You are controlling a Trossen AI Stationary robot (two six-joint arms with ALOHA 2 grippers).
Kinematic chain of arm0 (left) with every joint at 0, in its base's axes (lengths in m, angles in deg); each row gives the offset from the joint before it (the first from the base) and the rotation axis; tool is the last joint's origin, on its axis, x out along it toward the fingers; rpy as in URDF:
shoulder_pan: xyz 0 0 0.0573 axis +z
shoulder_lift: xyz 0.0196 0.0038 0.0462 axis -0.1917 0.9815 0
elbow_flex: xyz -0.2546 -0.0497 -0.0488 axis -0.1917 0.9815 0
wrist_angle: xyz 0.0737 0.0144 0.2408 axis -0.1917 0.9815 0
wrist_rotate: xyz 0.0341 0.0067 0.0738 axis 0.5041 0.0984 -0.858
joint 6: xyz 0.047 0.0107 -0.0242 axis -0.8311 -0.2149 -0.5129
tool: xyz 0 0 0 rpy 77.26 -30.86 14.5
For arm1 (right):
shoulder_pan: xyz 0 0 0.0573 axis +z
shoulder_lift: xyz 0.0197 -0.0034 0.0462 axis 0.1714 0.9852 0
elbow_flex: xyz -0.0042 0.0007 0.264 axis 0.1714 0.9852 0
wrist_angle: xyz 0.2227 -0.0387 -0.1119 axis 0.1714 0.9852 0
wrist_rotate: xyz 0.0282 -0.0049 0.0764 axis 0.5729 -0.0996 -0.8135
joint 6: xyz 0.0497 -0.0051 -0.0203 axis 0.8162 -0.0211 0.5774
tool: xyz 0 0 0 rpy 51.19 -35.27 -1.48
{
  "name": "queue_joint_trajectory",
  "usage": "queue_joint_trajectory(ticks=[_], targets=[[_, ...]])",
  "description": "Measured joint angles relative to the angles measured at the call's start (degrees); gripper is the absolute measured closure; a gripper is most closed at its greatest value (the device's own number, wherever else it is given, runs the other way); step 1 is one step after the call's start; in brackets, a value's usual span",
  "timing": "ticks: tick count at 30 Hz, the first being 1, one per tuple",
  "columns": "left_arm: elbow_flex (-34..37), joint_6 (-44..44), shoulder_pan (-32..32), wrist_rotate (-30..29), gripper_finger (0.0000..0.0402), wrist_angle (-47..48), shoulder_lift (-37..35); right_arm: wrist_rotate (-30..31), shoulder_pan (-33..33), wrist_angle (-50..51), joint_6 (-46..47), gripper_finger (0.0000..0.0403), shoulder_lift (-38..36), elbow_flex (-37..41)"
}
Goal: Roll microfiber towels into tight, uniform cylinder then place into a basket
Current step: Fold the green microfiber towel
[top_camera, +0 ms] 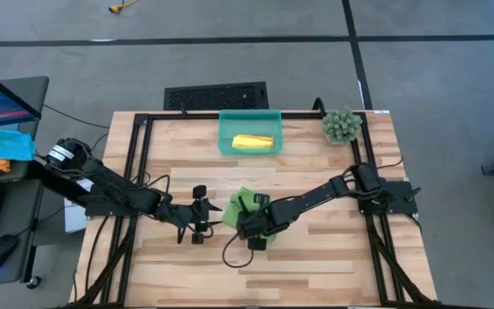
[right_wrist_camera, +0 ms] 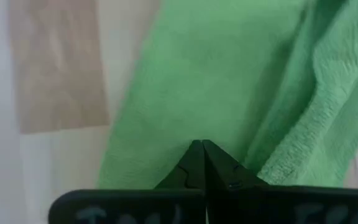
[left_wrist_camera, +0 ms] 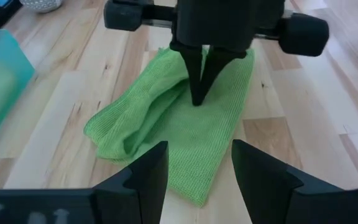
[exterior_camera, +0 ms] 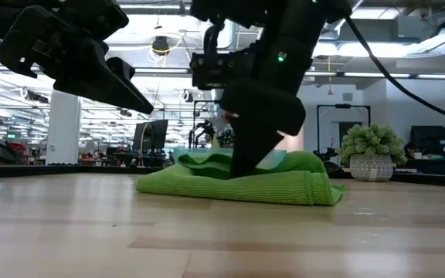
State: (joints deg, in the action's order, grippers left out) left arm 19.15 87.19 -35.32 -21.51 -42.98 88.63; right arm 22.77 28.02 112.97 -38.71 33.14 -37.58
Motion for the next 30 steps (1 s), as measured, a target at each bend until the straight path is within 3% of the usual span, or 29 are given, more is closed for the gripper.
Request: queue_joint_trajectory(ticks=[6,11,16,24,30], targets=[[0.0,0.1,0.0,0.0,0.0233,0.0,0.0,3.6,-0.6,3.6,4.0,0.0395,0.0,-0.2],[0.0,0.1,0.0,0.0,0.0233,0.0,0.0,9.4,-2.3,9.6,12.7,0.0395,0.0,-0.3],[0.0,-0.1,0.0,0.1,0.0233,0.0,0.0,8.3,-3.5,13.6,15.6,0.0395,0.0,-0.3],[0.0,-3.4,1.7,0.6,0.0233,-0.3,0.0,12.0,2.2,21.9,20.0,0.0388,-5.5,-0.4],[-0.1,-4.6,7.3,7.9,0.0233,-2.0,0.0,17.5,8.7,24.7,22.4,0.0391,-9.5,0.3]])
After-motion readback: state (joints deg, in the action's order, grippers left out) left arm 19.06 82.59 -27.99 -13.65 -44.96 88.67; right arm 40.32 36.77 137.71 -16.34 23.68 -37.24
